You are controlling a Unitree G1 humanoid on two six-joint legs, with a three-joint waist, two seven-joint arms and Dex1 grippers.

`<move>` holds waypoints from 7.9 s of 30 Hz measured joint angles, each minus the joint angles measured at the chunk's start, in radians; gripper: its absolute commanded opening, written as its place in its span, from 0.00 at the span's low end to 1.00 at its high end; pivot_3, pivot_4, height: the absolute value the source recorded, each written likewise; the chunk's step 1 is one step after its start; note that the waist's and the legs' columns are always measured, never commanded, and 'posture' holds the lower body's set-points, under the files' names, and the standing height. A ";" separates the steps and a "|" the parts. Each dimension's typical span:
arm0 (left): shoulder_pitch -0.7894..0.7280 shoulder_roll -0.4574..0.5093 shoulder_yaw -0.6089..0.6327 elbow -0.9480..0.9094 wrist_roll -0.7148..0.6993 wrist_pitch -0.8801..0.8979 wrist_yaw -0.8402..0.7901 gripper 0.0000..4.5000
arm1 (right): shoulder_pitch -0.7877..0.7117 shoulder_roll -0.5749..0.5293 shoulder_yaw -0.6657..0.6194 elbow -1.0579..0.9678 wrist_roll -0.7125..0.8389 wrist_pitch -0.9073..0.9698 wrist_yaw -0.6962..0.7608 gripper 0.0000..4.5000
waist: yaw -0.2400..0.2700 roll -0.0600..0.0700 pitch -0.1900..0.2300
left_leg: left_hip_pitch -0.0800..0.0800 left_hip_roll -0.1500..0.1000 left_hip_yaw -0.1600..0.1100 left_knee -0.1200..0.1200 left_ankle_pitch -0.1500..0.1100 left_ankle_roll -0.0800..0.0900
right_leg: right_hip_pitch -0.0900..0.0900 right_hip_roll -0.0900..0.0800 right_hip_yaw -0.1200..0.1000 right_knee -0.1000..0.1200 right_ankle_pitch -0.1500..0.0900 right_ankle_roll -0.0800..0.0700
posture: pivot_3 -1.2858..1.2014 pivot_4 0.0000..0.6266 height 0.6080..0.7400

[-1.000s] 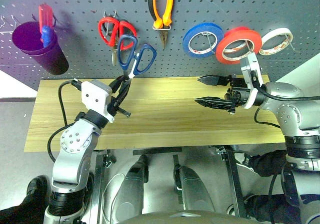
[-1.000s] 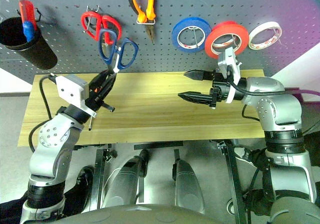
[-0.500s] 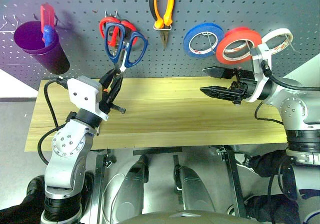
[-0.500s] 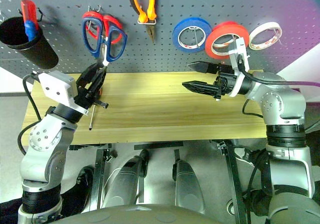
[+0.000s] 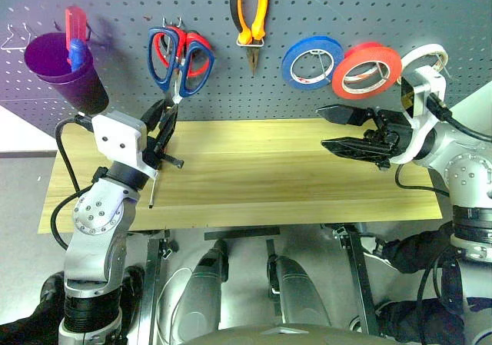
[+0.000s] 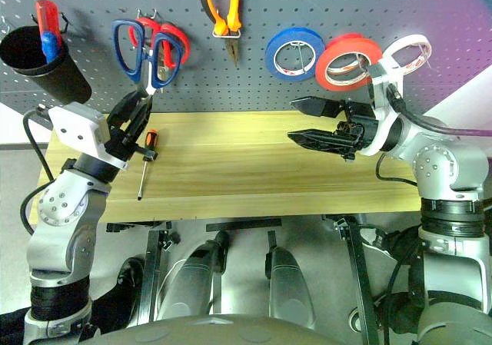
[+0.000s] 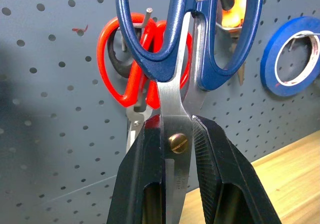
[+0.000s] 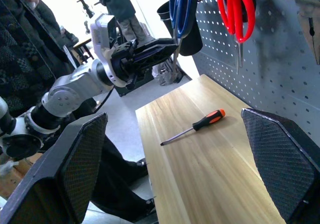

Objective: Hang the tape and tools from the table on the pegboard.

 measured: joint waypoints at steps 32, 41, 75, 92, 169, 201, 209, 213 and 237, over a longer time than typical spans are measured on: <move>-0.039 -0.062 -0.027 0.195 0.003 -0.083 -0.014 0.11 | 0.019 -0.045 -0.071 -0.093 0.175 0.134 -0.011 1.00 | -0.002 0.000 -0.001 | 0.000 0.000 0.001 0.006 0.000 0.001 | -0.001 0.000 0.000 0.007 0.000 0.000 | 0.50 0.47 1.00; -0.085 -0.065 -0.048 0.275 0.029 -0.123 -0.022 0.11 | 0.028 -0.045 -0.072 -0.104 0.191 0.134 -0.028 1.00 | -0.006 0.000 -0.001 | 0.000 0.000 0.001 0.009 -0.001 0.002 | -0.001 0.000 0.000 0.009 0.000 0.000 | 0.49 0.48 1.00; -0.256 -0.083 -0.065 0.638 0.041 -0.291 -0.051 1.00 | 0.058 -0.052 -0.073 -0.153 0.220 0.137 -0.093 1.00 | -0.011 0.000 -0.013 | -0.004 -0.001 0.001 0.019 -0.003 0.005 | -0.001 -0.001 -0.001 0.010 0.002 0.003 | 0.48 0.46 1.00; 0.081 -0.034 0.021 0.220 -0.011 -0.006 0.013 1.00 | 0.023 -0.045 -0.053 -0.114 0.198 0.122 -0.062 1.00 | -0.006 0.003 -0.016 | -0.004 -0.001 0.001 0.018 -0.006 0.010 | -0.001 -0.001 0.001 0.010 0.002 0.003 | 0.51 0.48 1.00; -0.263 0.014 0.019 0.800 0.041 0.357 0.109 1.00 | 0.186 -0.105 -0.015 -0.293 0.232 0.196 -0.074 1.00 | -0.036 0.002 0.013 | -0.006 -0.001 0.002 0.017 -0.010 0.017 | -0.001 -0.004 0.003 0.006 0.002 0.003 | 0.47 0.73 1.00; -0.297 0.020 0.035 0.857 0.043 0.296 0.124 0.15 | 0.194 -0.112 -0.021 -0.296 0.250 0.196 -0.099 1.00 | -0.035 0.003 0.023 | -0.008 -0.001 0.005 0.014 -0.012 0.019 | -0.003 -0.007 0.003 0.000 0.002 0.003 | 0.47 0.74 1.00; -0.289 0.014 0.035 0.842 0.043 0.296 0.125 0.15 | 0.196 -0.112 -0.021 -0.296 0.249 0.195 -0.100 1.00 | -0.035 0.003 0.023 | -0.008 -0.001 0.005 0.013 -0.012 0.020 | -0.002 -0.007 0.003 -0.003 0.002 0.003 | 0.47 0.71 1.00; -0.238 -0.016 0.034 0.752 0.038 0.324 0.133 0.15 | 0.194 -0.112 -0.021 -0.295 0.249 0.195 -0.100 1.00 | -0.035 0.003 0.023 | -0.009 -0.001 0.006 0.012 -0.013 0.021 | -0.002 -0.008 0.003 -0.005 0.002 0.004 | 0.47 0.70 1.00; -0.087 -0.052 0.014 0.334 0.067 0.211 0.161 0.15 | 0.120 -0.102 0.006 -0.221 0.195 0.121 -0.008 1.00 | -0.029 0.003 0.023 | -0.009 -0.003 0.006 0.012 -0.012 0.020 | -0.002 -0.008 0.001 -0.006 0.003 0.006 | 0.49 0.58 1.00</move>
